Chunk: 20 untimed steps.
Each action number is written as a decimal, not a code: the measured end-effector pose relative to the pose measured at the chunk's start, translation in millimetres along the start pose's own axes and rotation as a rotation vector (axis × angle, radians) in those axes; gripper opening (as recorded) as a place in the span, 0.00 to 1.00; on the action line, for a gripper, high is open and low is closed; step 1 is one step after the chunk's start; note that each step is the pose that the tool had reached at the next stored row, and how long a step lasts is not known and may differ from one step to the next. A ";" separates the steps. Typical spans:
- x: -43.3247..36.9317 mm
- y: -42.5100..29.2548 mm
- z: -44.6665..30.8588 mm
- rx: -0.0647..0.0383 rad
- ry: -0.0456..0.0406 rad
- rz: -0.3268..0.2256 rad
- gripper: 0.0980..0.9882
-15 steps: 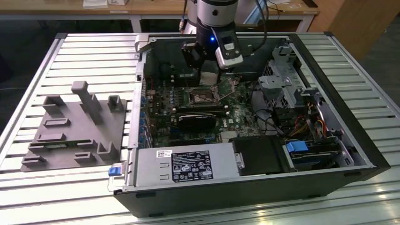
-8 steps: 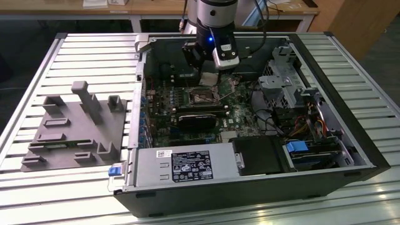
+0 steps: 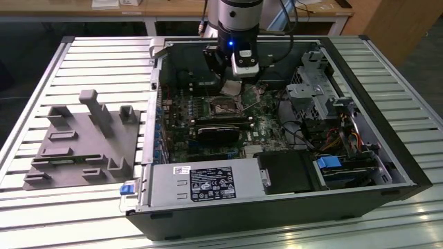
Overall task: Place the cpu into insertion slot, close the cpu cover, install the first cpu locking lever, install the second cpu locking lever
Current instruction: 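Place the cpu into insertion slot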
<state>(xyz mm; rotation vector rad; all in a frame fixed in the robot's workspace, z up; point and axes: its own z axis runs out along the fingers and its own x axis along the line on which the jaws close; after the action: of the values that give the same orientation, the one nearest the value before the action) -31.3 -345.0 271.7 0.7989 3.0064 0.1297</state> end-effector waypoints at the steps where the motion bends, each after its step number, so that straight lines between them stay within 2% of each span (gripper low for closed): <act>1: 0.0 0.0 0.1 0.000 -0.0016 0.017 0.50; 20: 0.0 -0.3 3.1 0.003 -0.0320 0.357 0.50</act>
<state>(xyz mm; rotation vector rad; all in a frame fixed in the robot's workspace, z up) -31.3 -345.0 268.6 1.3160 2.8031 0.1169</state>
